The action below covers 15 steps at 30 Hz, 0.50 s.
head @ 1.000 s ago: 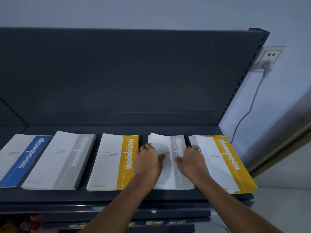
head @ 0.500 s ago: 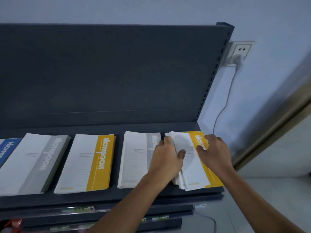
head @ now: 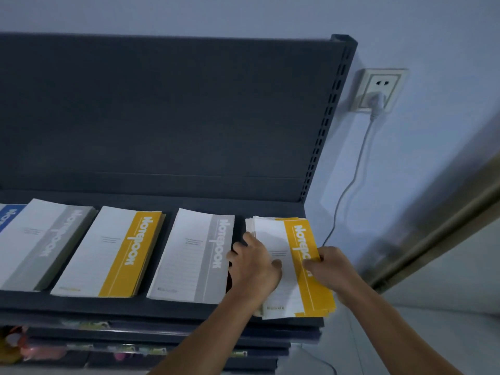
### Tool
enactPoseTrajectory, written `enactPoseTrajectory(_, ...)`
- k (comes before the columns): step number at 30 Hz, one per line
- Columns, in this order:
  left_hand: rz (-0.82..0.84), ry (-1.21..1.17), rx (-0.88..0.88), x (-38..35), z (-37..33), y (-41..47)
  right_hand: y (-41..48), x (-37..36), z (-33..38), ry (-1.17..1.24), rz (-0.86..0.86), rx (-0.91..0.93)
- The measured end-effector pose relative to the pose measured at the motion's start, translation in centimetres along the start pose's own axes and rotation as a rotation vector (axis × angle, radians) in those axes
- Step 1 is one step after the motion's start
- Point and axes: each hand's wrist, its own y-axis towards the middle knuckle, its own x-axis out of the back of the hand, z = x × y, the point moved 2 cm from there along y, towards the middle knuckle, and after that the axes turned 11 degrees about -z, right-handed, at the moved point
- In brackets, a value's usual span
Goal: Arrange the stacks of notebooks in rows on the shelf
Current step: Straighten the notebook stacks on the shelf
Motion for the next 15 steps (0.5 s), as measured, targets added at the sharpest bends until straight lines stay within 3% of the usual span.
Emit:
enactPoseTrajectory(8, 0.242, -0.285, 0.205, -0.8, -0.8, 1.3, -0.1, 1.1, -1.1, 0.037, -0.017, -0.037)
enactPoseTrajectory(12, 0.169, -0.303, 0.084, 0.5, -1.2, 1.9, -1.0, 1.8, 0.2, 0.106, -0.118, 0.110)
enactPoseTrajectory(15, 0.058, -0.494, -0.074, 2.3, -1.0, 2.1, -2.4, 1.9, 1.8, 0.228, -0.289, 0.264)
